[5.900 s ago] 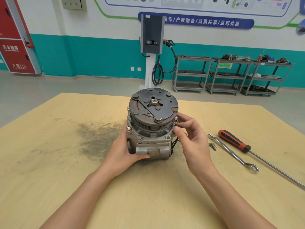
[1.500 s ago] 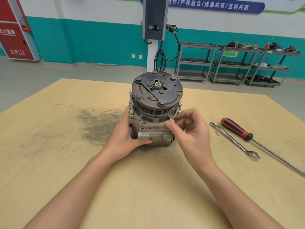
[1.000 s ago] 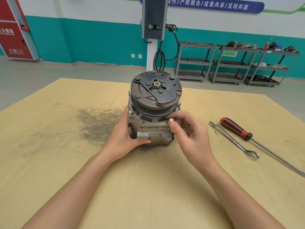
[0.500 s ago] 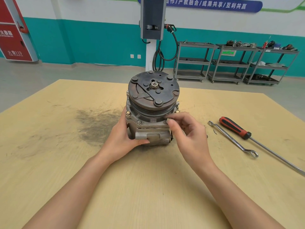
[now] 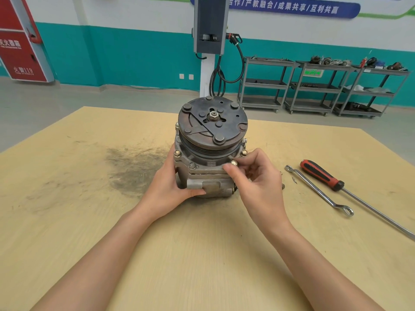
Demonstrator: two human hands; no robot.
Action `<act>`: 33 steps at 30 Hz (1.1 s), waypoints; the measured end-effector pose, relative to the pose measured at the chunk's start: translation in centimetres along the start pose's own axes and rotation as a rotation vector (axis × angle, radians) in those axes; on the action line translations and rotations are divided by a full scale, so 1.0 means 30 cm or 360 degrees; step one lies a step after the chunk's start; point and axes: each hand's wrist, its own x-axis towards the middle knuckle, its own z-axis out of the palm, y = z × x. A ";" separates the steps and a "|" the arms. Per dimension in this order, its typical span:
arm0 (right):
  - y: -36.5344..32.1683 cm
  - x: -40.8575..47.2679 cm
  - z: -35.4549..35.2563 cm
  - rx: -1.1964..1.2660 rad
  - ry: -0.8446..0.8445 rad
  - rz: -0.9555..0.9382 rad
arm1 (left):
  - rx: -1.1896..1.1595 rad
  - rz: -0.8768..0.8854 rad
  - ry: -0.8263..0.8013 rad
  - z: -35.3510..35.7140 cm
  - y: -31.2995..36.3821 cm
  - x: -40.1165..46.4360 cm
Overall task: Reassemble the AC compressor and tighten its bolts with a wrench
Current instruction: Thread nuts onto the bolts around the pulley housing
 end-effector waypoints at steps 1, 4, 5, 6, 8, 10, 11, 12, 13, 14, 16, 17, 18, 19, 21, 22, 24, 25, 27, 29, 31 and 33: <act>0.001 0.000 -0.001 -0.0010 -0.0007 -0.0011 | -0.0002 -0.0001 0.0002 0.000 0.000 -0.001; -0.004 -0.004 -0.011 -0.0126 -0.0080 -0.0104 | 0.0009 0.0002 0.0002 0.000 -0.004 -0.002; -0.004 -0.005 -0.014 -0.0137 -0.0101 -0.0121 | 0.0013 0.0003 0.0001 -0.001 -0.004 -0.003; -0.005 -0.007 -0.016 -0.0118 -0.0108 -0.0113 | 0.0013 0.0000 -0.0001 -0.001 -0.002 -0.003; -0.007 -0.006 -0.013 -0.0045 -0.0082 -0.0044 | 0.0004 -0.0003 -0.0005 -0.003 0.004 -0.004; -0.011 -0.002 -0.001 0.0009 0.0000 0.0025 | -0.0002 -0.0003 -0.0003 -0.004 0.006 -0.005; -0.012 0.000 0.003 0.0024 0.0031 0.0049 | -0.0003 -0.0004 0.0000 -0.004 0.006 -0.005; -0.012 0.001 0.004 0.0028 0.0043 0.0056 | -0.0002 -0.0005 0.0002 -0.004 0.005 -0.006; -0.010 0.001 0.003 0.0024 0.0038 0.0049 | 0.0002 -0.0004 0.0003 -0.003 0.004 -0.005; -0.010 -0.001 -0.001 0.0018 0.0016 0.0033 | 0.0007 -0.0002 0.0003 -0.003 0.003 -0.005; -0.008 -0.005 -0.013 0.0009 -0.0051 -0.0018 | 0.0013 0.0000 0.0000 -0.003 0.003 -0.005; -0.006 -0.006 -0.018 -0.0015 -0.0075 -0.0048 | 0.0017 0.0001 -0.0002 -0.004 0.003 -0.005; -0.006 -0.006 -0.020 -0.0040 -0.0092 -0.0064 | 0.0019 0.0001 -0.0004 -0.003 0.003 -0.005; -0.005 -0.005 -0.018 -0.0043 -0.0089 -0.0061 | 0.0021 0.0002 -0.0005 -0.003 0.004 -0.005; -0.007 -0.001 -0.008 0.0022 -0.0039 -0.0012 | 0.0024 0.0001 -0.0004 -0.003 0.009 -0.005; -0.009 0.001 -0.002 0.0048 -0.0003 0.0004 | 0.0028 0.0000 -0.0002 -0.004 0.010 -0.005; -0.007 0.000 0.002 0.0048 0.0030 -0.0010 | 0.0033 0.0000 -0.0001 -0.004 0.011 -0.005; -0.006 -0.003 0.001 0.0044 0.0024 -0.0021 | 0.0036 -0.0001 0.0000 -0.004 0.011 -0.005; -0.003 -0.006 -0.008 0.0030 -0.0021 -0.0037 | 0.0047 0.0000 -0.0002 -0.003 0.010 -0.005; 0.003 -0.006 -0.018 -0.0015 -0.0069 -0.0052 | 0.0055 0.0008 -0.0007 -0.002 0.009 -0.005; 0.004 -0.005 -0.015 -0.0010 -0.0072 -0.0024 | 0.0052 0.0006 -0.0006 -0.003 0.011 -0.006; 0.002 -0.004 -0.004 0.0059 -0.0003 0.0032 | 0.0054 0.0008 -0.0004 -0.003 0.013 -0.005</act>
